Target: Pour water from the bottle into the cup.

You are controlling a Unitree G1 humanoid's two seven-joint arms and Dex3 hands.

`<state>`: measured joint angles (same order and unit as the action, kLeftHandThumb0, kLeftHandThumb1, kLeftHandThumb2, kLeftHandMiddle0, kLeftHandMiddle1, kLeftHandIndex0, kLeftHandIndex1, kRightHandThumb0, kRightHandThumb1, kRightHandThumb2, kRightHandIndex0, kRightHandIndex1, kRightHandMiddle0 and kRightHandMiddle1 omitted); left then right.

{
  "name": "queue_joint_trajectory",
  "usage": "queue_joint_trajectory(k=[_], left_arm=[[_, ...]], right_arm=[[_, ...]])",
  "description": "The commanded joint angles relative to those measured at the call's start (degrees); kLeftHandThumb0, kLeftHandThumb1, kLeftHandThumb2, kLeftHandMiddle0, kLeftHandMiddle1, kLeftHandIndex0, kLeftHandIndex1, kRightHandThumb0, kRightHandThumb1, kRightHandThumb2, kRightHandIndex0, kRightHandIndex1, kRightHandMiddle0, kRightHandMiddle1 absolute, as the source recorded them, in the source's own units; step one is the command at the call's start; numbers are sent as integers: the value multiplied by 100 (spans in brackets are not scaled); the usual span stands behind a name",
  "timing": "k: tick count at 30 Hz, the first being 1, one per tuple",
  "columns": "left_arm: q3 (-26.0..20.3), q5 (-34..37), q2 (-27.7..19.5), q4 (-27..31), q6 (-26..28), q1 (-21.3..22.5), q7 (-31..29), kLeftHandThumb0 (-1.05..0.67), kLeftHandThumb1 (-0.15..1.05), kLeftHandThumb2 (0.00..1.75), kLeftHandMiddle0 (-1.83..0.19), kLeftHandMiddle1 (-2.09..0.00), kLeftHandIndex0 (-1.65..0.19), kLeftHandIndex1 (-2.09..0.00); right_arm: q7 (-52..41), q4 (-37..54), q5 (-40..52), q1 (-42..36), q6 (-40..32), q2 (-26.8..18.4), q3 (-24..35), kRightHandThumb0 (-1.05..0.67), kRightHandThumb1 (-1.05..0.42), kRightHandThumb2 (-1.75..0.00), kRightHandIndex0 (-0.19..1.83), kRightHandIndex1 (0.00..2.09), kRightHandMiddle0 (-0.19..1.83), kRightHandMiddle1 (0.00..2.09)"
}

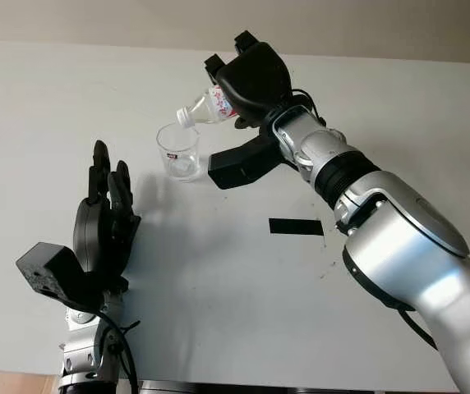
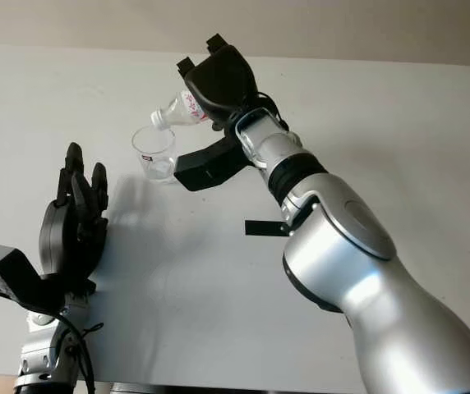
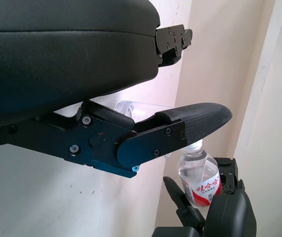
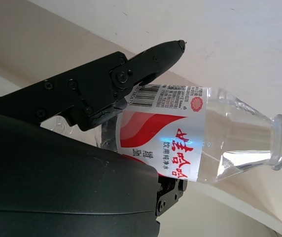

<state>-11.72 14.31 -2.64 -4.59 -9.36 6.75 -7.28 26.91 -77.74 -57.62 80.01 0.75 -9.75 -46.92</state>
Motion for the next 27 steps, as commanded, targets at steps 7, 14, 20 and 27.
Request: queue_joint_trajectory(k=[7, 14, 20, 27], left_arm=[[-17, 27, 4, -116, -15, -45, -22, -77, 105, 72, 8, -5, 14, -5], [-34, 6, -10, -132, 15, -19, 7, -78, 105, 72, 7, -6, 14, -6], [-45, 27, -35, -153, 3, -6, -44, -78, 105, 72, 7, -5, 14, -6], [-64, 33, -43, -125, 36, -13, -37, -78, 105, 72, 7, -6, 13, -6]], right_arm=[[115, -2, -60, 98, 103, -78, -41, -38, -99, -6, 88, 209, 19, 179], [145, -12, -88, 100, 74, -86, -77, -38, -99, -5, 90, 209, 18, 179], [400, 14, 189, 5, 222, -140, 188, -35, -97, -5, 92, 209, 23, 174], [412, 134, 1366, -260, 703, -222, 1318, -30, -102, -6, 87, 209, 15, 175]])
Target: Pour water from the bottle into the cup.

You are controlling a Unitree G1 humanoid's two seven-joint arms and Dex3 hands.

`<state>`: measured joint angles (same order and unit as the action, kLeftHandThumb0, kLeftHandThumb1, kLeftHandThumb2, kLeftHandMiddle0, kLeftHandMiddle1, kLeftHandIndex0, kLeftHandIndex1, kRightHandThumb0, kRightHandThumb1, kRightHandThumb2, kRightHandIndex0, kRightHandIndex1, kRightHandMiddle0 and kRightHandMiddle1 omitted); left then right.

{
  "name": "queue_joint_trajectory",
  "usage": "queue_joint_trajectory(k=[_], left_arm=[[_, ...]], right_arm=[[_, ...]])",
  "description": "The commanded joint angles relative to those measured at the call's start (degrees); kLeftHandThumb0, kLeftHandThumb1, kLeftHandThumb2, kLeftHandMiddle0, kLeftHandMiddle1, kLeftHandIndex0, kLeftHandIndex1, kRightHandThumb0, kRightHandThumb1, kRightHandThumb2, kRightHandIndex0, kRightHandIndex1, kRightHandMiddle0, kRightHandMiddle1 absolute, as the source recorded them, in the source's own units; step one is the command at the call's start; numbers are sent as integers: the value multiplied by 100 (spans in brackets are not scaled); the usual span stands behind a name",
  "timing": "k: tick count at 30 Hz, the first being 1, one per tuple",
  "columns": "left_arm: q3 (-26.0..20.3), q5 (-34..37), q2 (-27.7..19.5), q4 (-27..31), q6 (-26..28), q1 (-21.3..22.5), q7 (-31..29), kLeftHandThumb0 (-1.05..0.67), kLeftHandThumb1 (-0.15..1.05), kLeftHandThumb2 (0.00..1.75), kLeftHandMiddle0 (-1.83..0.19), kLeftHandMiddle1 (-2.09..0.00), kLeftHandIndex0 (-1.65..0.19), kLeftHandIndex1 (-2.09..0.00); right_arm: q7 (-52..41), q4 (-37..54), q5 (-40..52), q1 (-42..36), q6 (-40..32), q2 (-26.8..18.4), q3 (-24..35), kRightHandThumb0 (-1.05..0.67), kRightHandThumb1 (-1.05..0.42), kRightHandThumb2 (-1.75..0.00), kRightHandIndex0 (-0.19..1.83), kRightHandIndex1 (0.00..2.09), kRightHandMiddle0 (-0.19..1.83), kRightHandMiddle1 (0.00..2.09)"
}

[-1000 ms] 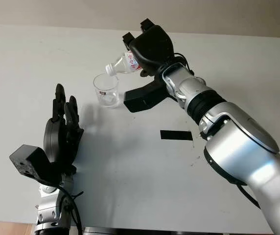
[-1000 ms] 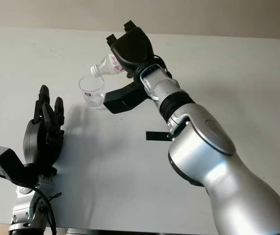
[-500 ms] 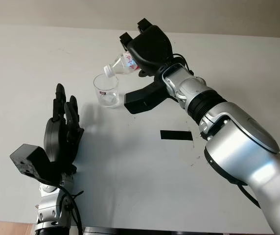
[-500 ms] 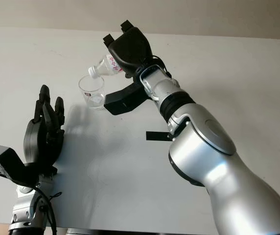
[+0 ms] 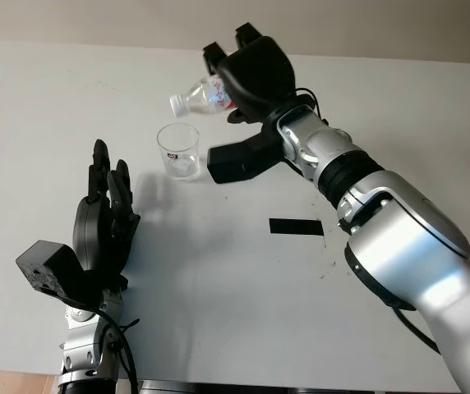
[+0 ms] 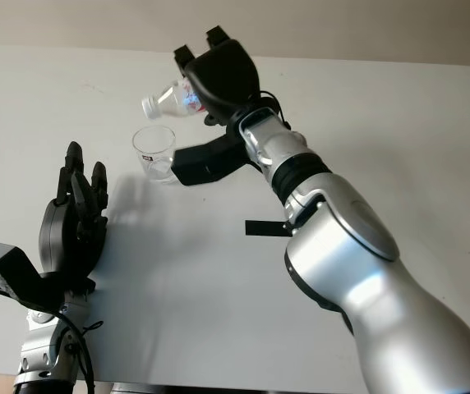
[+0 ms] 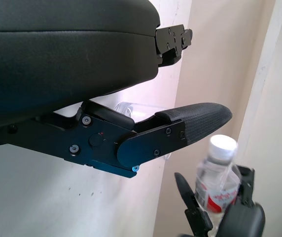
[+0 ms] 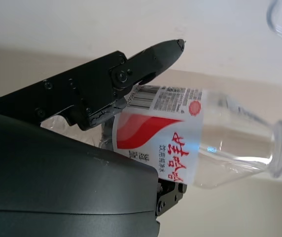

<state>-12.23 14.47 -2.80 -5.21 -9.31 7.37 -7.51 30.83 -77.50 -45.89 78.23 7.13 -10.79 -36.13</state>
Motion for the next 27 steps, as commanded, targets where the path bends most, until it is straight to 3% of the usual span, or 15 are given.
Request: queue_joint_trajectory(k=[1, 3, 6, 11, 19, 23, 27], left_arm=[[-8, 11, -42, -63, 28, -76, -32, -78, 105, 72, 7, -5, 14, -6], [-5, 10, -61, -80, 21, -68, -67, -78, 105, 72, 8, -5, 14, -5], [-14, 15, -62, -117, 20, -37, -78, -78, 105, 72, 8, -5, 14, -5], [-6, 16, -80, -130, 63, -5, -112, -78, 105, 73, 9, -5, 15, -5], [-40, 65, -96, -167, 54, 11, -159, -77, 105, 74, 8, -5, 15, -5], [-47, 89, -96, -168, 55, 20, -174, -78, 105, 74, 8, -5, 15, -5], [-34, 74, -112, -152, 60, 16, -176, -77, 105, 74, 8, -6, 14, -6]], right_arm=[[-32, 133, 434, -150, 136, -124, 466, -25, -103, -15, 86, 209, 16, 192], [-106, 182, 847, -291, 265, -130, 851, -20, -104, -21, 81, 209, 33, 206], [-226, 248, 1316, -461, 475, -119, 1297, -17, -104, -16, 84, 209, 58, 209], [-844, 374, 2397, -789, 652, -21, 2275, -18, -104, -10, 107, 209, 101, 209], [-2408, 795, 3812, -1336, 576, 111, 3399, -20, -105, -15, 110, 209, 109, 209], [-3504, 1364, 4792, -1634, -68, 211, 4058, -19, -105, -18, 120, 209, 110, 209], [-4060, 2284, 5350, -2001, -993, 201, 4330, -19, -105, -20, 128, 209, 99, 209]])
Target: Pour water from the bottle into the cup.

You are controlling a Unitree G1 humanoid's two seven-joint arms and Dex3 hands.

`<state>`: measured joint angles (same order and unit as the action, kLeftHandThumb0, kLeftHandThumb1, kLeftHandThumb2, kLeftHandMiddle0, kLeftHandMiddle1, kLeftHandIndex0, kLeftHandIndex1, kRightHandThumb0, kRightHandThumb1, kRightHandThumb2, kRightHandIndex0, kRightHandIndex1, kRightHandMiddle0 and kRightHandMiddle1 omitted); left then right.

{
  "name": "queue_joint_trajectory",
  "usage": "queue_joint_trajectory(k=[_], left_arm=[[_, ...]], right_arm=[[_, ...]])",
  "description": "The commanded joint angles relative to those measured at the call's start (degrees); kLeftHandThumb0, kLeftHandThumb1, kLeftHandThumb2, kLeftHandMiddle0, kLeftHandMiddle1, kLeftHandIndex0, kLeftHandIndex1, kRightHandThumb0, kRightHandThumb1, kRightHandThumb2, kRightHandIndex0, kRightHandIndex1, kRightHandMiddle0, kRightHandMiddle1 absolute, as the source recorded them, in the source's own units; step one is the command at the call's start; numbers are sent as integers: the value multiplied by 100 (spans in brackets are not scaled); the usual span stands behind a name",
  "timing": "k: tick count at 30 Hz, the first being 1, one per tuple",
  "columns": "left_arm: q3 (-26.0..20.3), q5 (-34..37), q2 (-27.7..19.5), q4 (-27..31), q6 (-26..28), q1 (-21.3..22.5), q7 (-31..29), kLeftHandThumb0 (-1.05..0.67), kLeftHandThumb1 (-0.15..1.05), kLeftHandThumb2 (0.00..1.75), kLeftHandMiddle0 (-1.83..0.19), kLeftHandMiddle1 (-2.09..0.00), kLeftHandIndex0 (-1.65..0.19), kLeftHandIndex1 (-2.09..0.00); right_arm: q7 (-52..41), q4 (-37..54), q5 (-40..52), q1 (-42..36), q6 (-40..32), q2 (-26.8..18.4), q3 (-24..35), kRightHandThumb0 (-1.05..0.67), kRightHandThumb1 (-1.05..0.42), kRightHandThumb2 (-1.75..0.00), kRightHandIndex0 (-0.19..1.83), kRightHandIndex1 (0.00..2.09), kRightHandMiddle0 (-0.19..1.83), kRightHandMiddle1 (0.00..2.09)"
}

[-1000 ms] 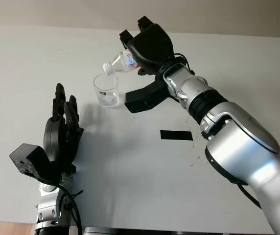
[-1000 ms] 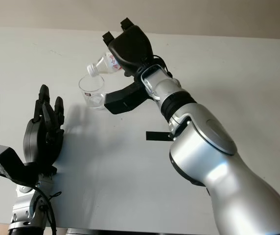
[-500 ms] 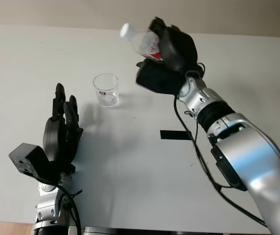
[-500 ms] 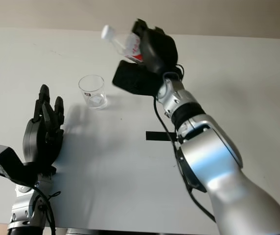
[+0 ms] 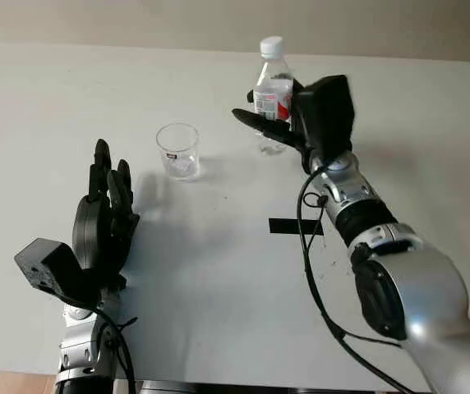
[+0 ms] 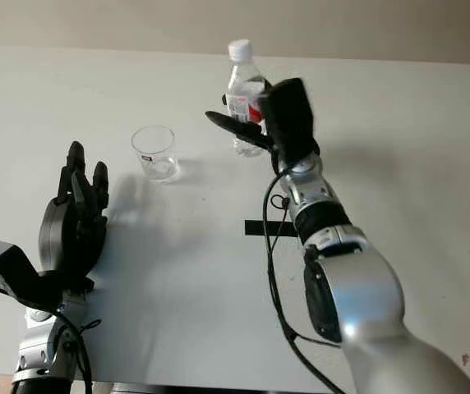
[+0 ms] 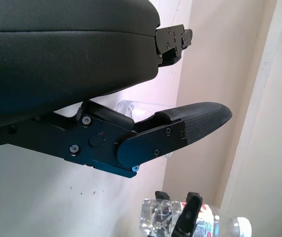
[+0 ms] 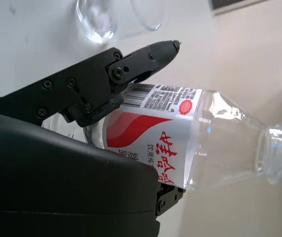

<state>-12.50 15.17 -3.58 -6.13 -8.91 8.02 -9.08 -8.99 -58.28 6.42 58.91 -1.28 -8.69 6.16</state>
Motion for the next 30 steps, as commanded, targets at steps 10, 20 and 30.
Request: queue_joint_trajectory(k=[10, 20, 30], left_arm=[[9, 2, -48, -22, 65, -62, -22, -78, 105, 74, 9, -5, 15, -5], [-20, 52, -76, 57, 175, -39, -13, -78, 105, 74, 8, -6, 14, -6], [-10, 53, -123, 74, 226, -44, -72, -78, 105, 75, 10, -5, 17, -4]], right_arm=[[-642, 3516, 318, -1600, -1926, -361, -13, -19, -105, -27, 122, 209, 54, 209], [-719, 4978, 87, -2593, -2078, -587, -202, -21, -105, -25, 119, 209, 51, 209], [-472, 5353, -130, -3548, -1249, -283, -391, -25, -105, -29, 118, 209, 56, 209]])
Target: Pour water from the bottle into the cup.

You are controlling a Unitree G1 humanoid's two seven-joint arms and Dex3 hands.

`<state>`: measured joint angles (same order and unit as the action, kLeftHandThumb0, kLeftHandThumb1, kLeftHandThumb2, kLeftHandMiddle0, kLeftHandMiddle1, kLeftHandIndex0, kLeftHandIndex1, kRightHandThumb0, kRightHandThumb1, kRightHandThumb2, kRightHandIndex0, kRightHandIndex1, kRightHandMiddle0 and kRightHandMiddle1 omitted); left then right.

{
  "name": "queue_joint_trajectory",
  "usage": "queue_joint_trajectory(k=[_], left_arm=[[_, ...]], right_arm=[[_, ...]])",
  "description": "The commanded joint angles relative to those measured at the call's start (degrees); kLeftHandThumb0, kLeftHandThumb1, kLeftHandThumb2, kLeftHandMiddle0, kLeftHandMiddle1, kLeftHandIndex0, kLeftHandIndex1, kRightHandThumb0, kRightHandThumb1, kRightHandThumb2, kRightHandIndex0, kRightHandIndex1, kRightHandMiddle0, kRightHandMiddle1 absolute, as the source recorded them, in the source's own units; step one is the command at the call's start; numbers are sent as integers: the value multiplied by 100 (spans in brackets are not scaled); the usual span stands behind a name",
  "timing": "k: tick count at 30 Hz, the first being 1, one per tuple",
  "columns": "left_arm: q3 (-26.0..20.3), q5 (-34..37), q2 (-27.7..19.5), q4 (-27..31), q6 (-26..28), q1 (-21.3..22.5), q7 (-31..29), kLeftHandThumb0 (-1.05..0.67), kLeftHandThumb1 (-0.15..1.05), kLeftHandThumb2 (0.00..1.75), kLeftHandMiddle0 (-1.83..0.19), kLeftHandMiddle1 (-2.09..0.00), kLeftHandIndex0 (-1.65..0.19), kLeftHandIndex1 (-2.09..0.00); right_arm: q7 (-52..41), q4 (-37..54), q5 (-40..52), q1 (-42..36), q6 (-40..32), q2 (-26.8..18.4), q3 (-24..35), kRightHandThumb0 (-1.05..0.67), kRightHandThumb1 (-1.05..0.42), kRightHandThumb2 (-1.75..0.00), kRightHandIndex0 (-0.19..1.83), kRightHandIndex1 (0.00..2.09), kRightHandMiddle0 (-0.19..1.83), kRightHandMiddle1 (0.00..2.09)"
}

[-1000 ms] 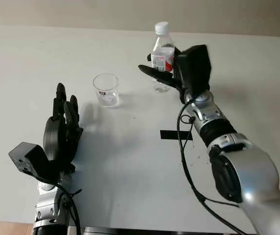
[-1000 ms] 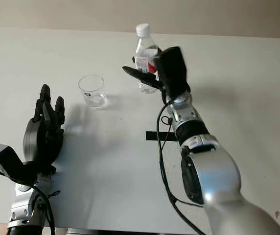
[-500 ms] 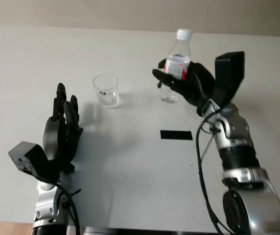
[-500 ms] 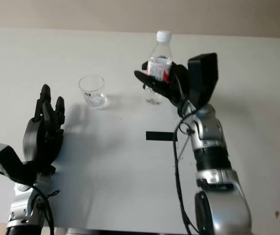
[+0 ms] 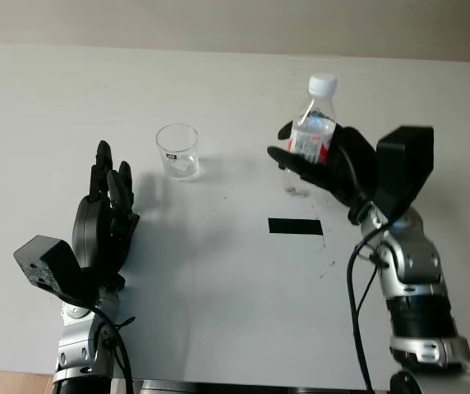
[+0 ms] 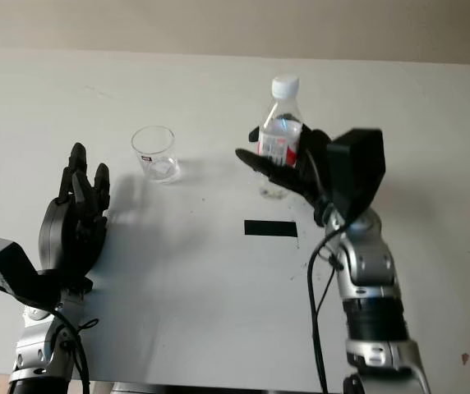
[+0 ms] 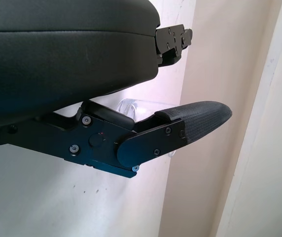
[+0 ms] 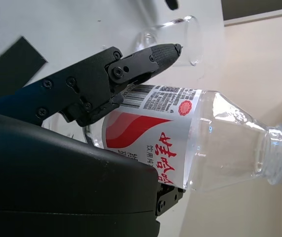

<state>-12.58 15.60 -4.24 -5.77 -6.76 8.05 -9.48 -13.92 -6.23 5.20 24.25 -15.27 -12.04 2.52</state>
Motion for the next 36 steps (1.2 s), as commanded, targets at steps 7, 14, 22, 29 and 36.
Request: queue_joint_trajectory(k=[7, 14, 22, 29, 36], left_arm=[[-29, 26, -48, 141, 86, -100, 33, -78, 105, 74, 8, -6, 15, -5], [-45, 57, -54, 212, 126, -147, 33, -77, 105, 73, 8, -6, 14, -6], [-20, 55, -47, 255, 144, -166, 25, -77, 105, 73, 9, -5, 16, -5], [-38, 63, -30, 252, 136, -173, 45, -76, 105, 74, 8, -6, 15, -6], [-54, 69, -50, 231, 136, -161, 34, -77, 105, 74, 8, -6, 15, -6]], right_arm=[[-17, 82, 178, -337, 155, 255, -3, -25, -105, -29, 118, 209, 60, 209], [-77, 138, 248, -442, 49, 219, 1, -25, -105, -28, 114, 209, 64, 209], [-85, 182, 224, -440, -39, 143, 6, -24, -105, -27, 111, 209, 65, 209], [-58, 42, 106, -415, 23, 101, -22, -23, -105, -27, 110, 209, 64, 209], [-16, -93, -73, -417, 51, 118, -100, -22, -105, -28, 108, 209, 61, 209]])
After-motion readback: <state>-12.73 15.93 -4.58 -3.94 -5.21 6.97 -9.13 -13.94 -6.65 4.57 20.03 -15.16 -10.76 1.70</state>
